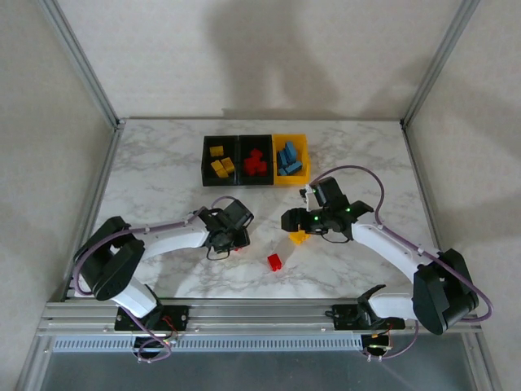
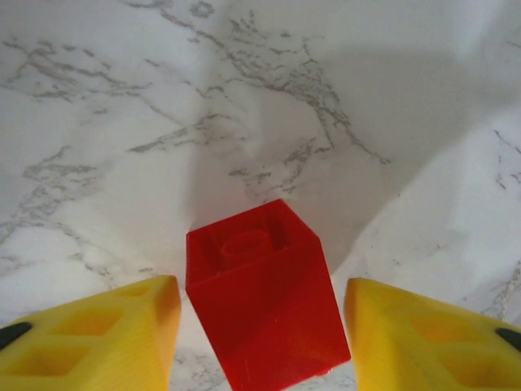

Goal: Sort the legos into containers by color
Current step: Pick up the lego from the middle-left of the table, then place the lego in the container.

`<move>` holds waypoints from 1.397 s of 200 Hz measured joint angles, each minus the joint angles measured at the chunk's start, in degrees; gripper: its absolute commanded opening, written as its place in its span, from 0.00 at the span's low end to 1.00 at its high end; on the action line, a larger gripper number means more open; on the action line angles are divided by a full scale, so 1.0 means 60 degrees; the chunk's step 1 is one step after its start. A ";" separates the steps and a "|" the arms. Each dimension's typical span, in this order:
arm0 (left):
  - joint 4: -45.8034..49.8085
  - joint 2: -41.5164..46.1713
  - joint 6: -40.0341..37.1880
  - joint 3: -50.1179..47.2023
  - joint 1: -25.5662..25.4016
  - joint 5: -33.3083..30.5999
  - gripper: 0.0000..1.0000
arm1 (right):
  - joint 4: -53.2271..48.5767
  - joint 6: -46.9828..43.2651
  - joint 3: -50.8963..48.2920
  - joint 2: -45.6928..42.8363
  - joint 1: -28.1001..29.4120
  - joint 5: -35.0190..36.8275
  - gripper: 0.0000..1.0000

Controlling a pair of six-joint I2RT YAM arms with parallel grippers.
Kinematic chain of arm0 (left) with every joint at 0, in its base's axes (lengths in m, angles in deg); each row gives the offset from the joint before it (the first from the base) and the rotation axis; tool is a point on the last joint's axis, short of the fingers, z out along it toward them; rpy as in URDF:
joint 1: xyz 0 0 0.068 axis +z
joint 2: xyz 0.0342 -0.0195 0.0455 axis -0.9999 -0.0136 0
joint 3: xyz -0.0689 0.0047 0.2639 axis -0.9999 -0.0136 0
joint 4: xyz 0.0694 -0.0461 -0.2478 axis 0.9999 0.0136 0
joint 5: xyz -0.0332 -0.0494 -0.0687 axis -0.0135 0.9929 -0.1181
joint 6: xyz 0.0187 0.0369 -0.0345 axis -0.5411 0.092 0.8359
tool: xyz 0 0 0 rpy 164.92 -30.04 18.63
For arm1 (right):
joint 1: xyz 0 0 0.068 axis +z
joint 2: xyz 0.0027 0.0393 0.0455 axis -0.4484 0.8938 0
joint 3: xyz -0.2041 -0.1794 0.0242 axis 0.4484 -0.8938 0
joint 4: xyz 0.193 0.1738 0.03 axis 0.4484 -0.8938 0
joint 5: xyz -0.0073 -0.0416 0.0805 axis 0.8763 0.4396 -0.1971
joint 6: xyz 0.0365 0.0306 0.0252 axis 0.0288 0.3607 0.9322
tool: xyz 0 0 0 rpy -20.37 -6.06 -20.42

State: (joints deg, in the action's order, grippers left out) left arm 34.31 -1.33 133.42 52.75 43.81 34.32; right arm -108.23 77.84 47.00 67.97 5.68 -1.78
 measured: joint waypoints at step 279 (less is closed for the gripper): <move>0.2565 -0.6943 -0.3147 1.2943 0.2721 -0.0973 0.23 | 0.2871 0.1075 -0.0747 -0.1337 0.0106 0.0962 0.70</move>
State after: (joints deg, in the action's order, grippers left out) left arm 49.69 -42.99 114.54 130.41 60.14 28.48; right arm -91.01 84.29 42.52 59.95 6.31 3.99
